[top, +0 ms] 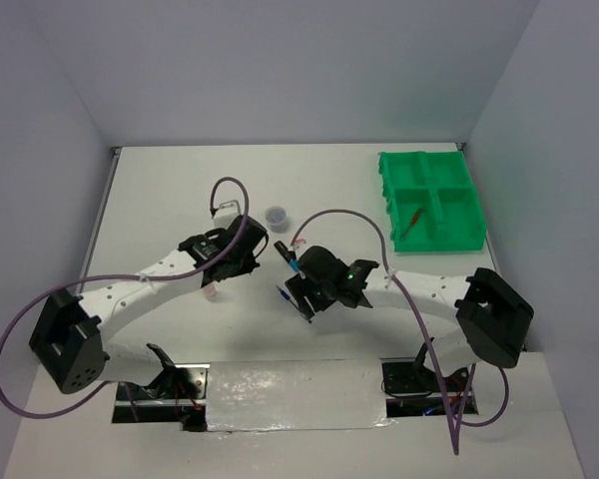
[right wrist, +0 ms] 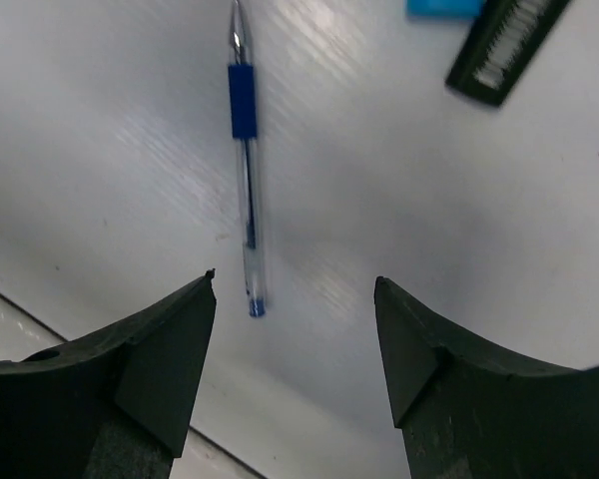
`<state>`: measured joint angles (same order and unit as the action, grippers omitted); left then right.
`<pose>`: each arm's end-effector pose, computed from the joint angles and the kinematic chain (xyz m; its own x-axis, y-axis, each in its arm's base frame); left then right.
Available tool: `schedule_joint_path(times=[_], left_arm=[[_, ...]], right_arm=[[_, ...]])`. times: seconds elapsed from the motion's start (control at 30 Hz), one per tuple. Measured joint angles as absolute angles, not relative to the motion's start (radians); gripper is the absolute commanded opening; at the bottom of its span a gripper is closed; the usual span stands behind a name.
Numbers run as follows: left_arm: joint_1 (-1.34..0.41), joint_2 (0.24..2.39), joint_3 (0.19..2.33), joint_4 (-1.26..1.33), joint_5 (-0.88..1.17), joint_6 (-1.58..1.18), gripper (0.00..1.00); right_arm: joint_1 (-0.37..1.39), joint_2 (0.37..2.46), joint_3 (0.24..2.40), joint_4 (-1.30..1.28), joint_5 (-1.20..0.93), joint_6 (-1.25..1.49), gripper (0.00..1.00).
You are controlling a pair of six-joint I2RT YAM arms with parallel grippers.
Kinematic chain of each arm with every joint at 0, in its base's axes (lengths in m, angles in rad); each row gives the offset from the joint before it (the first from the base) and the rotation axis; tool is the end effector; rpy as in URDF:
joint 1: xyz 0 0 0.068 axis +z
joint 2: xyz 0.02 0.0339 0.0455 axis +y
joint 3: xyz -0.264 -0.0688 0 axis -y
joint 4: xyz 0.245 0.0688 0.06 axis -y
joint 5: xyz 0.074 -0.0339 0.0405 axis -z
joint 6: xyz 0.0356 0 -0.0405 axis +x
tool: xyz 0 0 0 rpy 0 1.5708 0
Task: Sort the stationery into containers
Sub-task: Pick up the pen from the center of the board.
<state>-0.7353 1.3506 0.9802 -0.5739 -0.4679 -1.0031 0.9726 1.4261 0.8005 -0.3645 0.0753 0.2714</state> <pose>0.2143 -0.1722 0.2527 -0.6625 -0.4155 -0.6233 -0.2901 0.9095 -0.2979 0.1575 0.2264 0.1884 -0.6683 -0.5059 -0.5454 -0.6452 0.7591 0.0865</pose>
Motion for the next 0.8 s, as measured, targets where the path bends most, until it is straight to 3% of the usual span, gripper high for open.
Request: schedule_joint_path(times=[0.3,0.53,0.7,0.8], left_arm=[[-0.734,1.161,1.038,-0.706,-0.507,-0.980,0.00],[-0.733,1.062,1.148,-0.792,-0.547,-0.920,0.00],[-0.725,1.005,1.174,-0.828,-0.570,-0.893,0.00],[-0.717,0.989,1.174,-0.827,-0.563,-0.876,0.00]], right_arm=[[1.009,1.628,0.940,-0.326,0.089,0.235,0.65],[1.031,1.761,1.037,-0.343,0.093,0.215,0.29],[1.045,1.794,1.072,-0.369,0.100,0.201,0.15],[1.045,1.793,1.069,-0.367,0.104,0.202,0.00]])
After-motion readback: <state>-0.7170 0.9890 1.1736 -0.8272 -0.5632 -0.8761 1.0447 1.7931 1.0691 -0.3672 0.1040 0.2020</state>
